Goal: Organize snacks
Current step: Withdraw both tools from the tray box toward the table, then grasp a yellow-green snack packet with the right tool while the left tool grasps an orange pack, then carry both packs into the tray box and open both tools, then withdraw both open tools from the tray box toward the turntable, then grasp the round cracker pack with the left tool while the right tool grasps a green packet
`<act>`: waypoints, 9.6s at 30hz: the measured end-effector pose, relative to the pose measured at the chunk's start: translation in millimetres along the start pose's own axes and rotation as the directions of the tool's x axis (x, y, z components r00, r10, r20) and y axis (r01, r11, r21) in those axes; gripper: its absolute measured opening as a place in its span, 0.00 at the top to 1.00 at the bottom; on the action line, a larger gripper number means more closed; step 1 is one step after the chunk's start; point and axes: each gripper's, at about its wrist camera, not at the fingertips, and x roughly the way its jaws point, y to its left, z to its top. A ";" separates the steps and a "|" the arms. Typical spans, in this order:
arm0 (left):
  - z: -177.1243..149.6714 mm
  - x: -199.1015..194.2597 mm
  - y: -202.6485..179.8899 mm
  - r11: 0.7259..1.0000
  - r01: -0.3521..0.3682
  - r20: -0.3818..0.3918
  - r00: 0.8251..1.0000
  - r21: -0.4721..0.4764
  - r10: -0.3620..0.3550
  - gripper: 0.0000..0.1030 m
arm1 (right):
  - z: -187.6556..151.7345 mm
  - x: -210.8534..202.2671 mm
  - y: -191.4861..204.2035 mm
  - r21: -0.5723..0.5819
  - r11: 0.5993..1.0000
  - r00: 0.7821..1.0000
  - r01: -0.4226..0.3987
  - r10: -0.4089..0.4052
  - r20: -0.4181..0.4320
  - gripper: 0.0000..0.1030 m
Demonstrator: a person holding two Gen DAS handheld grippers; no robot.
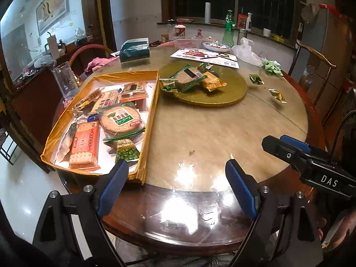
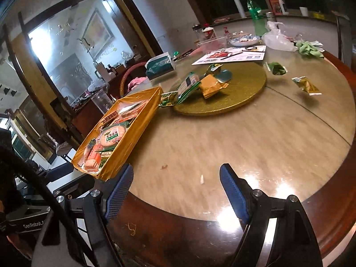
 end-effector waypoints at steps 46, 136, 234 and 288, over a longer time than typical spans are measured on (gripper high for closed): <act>58.5 119.0 -30.0 0.995 0.100 -0.146 0.984 0.006 -0.098 0.14 | 130.7 62.6 -228.7 0.086 0.934 0.935 0.346 -0.336 -0.113 0.47; 6.5 31.4 -2.5 0.995 -0.012 -0.008 1.000 0.099 0.013 0.55 | 17.3 42.8 6.0 -0.080 0.993 0.983 0.087 -0.099 -0.156 0.65; 64.8 50.7 25.3 0.999 -0.049 -0.012 0.999 -0.018 0.049 0.16 | 84.0 70.2 20.9 -0.068 0.997 0.999 -0.032 0.030 -0.035 0.43; 146.8 249.3 -84.3 0.982 0.002 -0.317 0.947 0.191 0.060 0.25 | 72.4 53.5 -150.7 0.268 0.955 0.991 0.129 -0.113 -0.078 0.25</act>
